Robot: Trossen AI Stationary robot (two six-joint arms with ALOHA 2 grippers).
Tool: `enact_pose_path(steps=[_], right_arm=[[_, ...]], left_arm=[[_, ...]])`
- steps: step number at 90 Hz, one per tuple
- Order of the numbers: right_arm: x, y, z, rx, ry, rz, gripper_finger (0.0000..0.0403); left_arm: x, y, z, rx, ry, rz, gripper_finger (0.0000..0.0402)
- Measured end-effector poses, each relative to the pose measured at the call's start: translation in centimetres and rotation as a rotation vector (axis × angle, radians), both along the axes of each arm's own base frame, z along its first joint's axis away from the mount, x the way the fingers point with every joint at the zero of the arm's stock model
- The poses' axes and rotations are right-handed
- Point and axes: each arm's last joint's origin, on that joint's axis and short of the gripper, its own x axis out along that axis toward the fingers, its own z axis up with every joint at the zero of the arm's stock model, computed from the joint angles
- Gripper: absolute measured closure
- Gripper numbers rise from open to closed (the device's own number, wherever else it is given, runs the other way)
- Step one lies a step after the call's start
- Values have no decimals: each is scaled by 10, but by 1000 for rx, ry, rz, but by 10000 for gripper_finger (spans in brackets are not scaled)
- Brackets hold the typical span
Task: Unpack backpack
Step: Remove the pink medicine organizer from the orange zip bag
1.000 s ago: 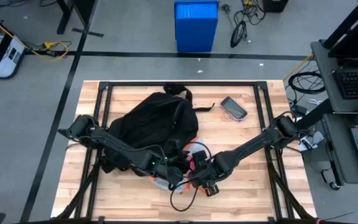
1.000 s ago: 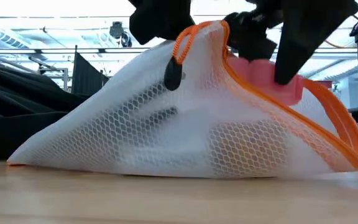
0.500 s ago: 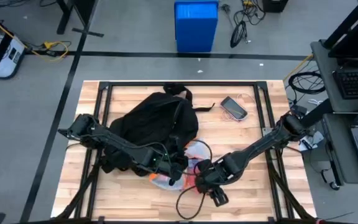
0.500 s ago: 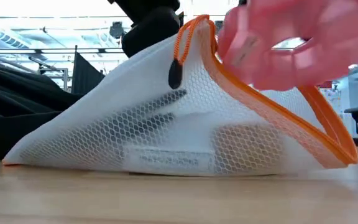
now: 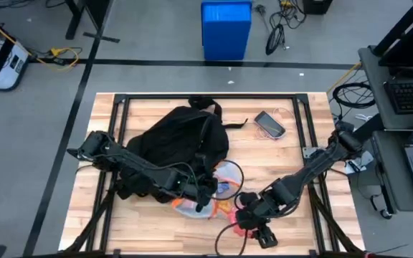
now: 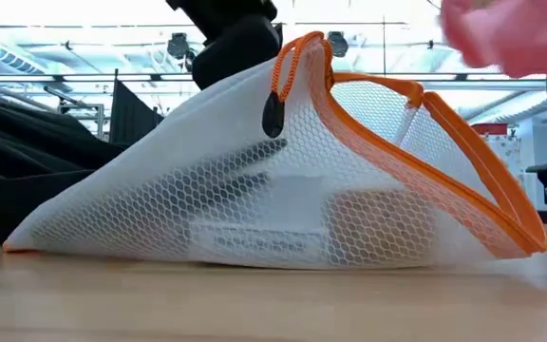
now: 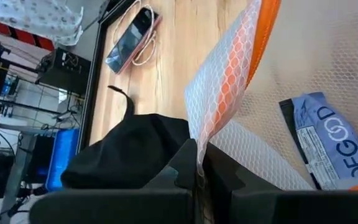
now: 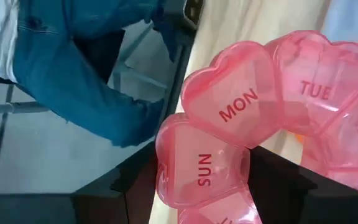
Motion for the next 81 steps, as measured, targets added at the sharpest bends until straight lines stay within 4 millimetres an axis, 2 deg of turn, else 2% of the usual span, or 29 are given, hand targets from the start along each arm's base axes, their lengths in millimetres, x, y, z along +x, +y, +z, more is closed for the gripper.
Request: enact_pose_path(steps=[13, 28, 47, 58, 67, 81], right_arm=[[-10, -5, -4, -63, 121, -61, 203], [-18, -15, -8, -226, 177, -161, 203], [-20, -26, -10, -389, 161, -290, 202], [-18, -36, -14, -500, 126, -369, 202], [-16, -47, -27, -559, 137, -441, 202], [-18, -62, -58, -592, 188, -493, 202]], left_arm=[[-3, -3, -1, 6, 18, -9, 402], [-7, -15, -1, 17, 28, -48, 402], [-15, -35, -1, 63, 58, -143, 402], [-18, -40, 4, 73, 48, -165, 402], [-22, -40, 12, 73, 25, -161, 402], [-26, -39, 23, 67, 1, -162, 402]])
